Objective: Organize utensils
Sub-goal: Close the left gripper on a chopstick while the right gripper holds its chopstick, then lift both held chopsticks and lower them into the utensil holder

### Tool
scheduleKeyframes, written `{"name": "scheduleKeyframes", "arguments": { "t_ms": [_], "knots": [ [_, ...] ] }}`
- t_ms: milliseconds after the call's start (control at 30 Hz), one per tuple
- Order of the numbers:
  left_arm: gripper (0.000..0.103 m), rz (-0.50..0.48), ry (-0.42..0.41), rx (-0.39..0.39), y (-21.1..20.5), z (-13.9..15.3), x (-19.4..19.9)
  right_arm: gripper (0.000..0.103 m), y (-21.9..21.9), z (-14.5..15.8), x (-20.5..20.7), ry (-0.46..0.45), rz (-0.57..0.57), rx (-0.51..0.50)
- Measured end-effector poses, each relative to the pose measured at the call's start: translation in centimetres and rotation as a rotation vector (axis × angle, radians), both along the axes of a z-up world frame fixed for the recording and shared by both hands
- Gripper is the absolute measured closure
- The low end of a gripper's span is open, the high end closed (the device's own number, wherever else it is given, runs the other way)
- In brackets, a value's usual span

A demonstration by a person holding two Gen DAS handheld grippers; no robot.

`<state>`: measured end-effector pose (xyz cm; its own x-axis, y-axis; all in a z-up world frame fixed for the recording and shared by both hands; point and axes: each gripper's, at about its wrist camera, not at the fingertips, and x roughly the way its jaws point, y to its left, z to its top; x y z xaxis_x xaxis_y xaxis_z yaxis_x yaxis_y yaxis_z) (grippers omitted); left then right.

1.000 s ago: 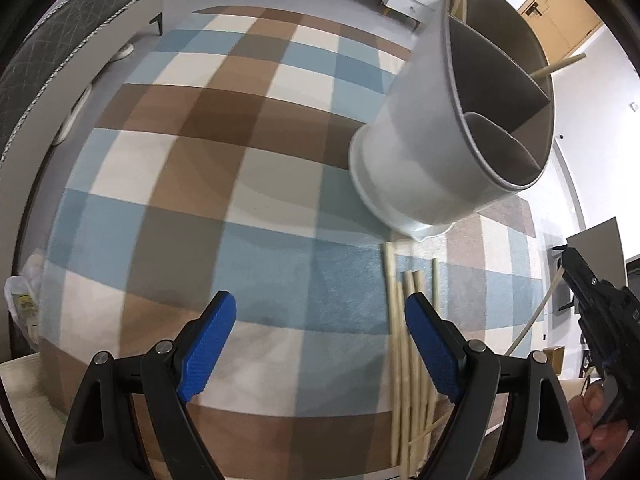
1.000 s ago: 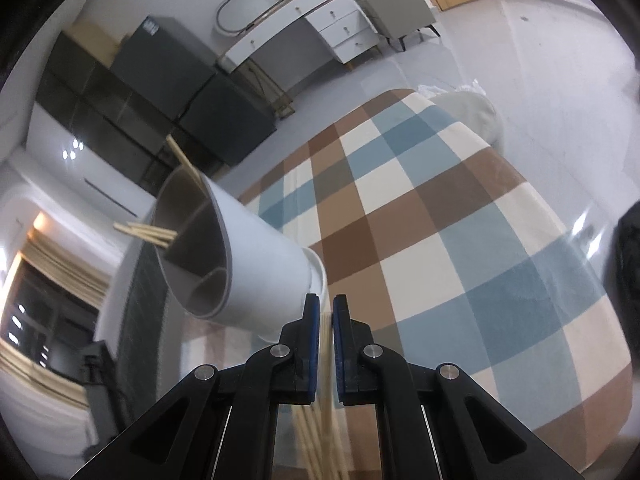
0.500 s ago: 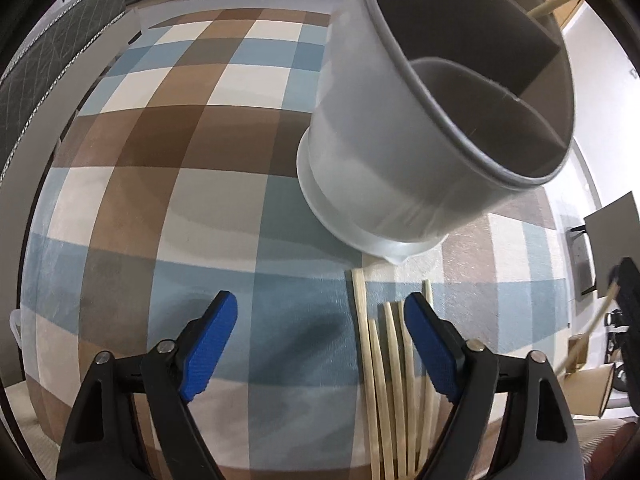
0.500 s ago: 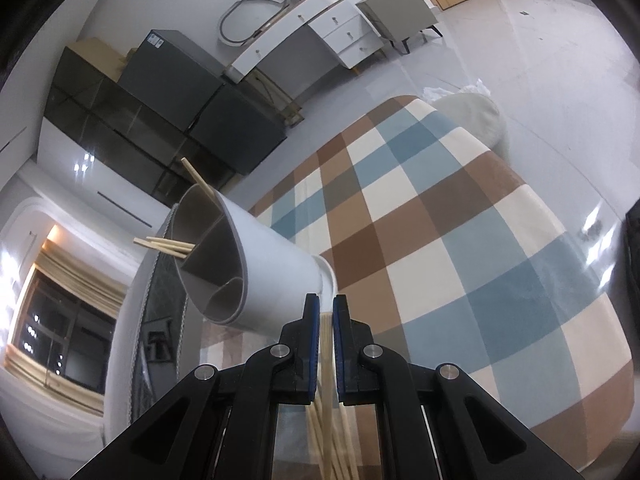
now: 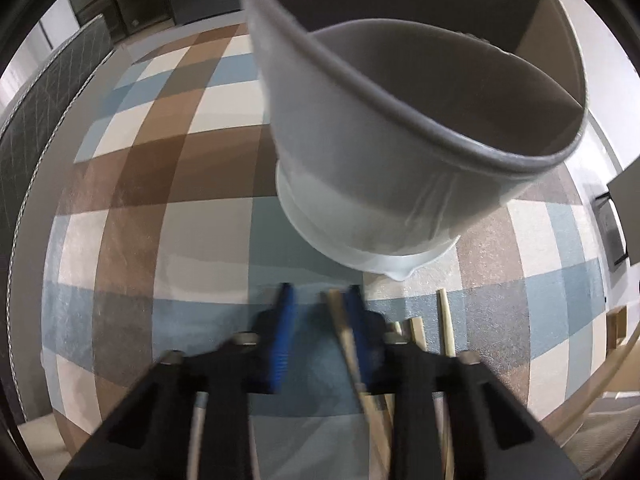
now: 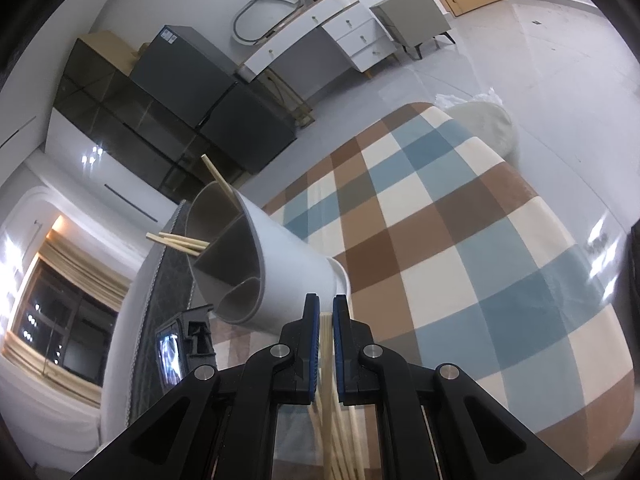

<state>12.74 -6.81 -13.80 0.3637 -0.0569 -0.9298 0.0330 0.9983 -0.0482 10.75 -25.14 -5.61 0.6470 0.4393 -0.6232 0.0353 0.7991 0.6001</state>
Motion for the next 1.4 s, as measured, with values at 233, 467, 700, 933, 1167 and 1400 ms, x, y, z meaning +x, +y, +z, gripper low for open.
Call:
{"name": "scheduleKeyframes", "arguments": {
  "t_ms": [233, 467, 700, 933, 1167, 1400],
  "knots": [
    [0.101, -0.008, -0.007, -0.057, 0.8, 0.2, -0.4, 0.097, 0.5, 0.8, -0.2, -0.028, 0.009, -0.028],
    [0.101, 0.003, -0.111, -0.152, 3.0, 3.4, -1.8, 0.097, 1.7, 1.7, -0.7, -0.070, 0.030, -0.081],
    [0.101, 0.035, -0.249, -0.243, 5.2, 7.9, -5.8, 0.097, 3.7, 3.1, -2.5, -0.152, 0.069, -0.180],
    [0.101, -0.001, -0.355, -0.260, 4.7, 11.7, -7.5, 0.097, 6.5, 5.1, -5.3, -0.281, 0.131, -0.287],
    [0.102, -0.056, -0.372, -0.244, 5.1, 12.7, -8.9, 0.097, 8.2, 6.8, -8.1, -0.394, 0.155, -0.366],
    [0.102, -0.083, -0.380, -0.230, 5.2, 13.7, -10.4, 0.097, 8.7, 6.7, -9.2, -0.388, 0.150, -0.386]
  ]
}}
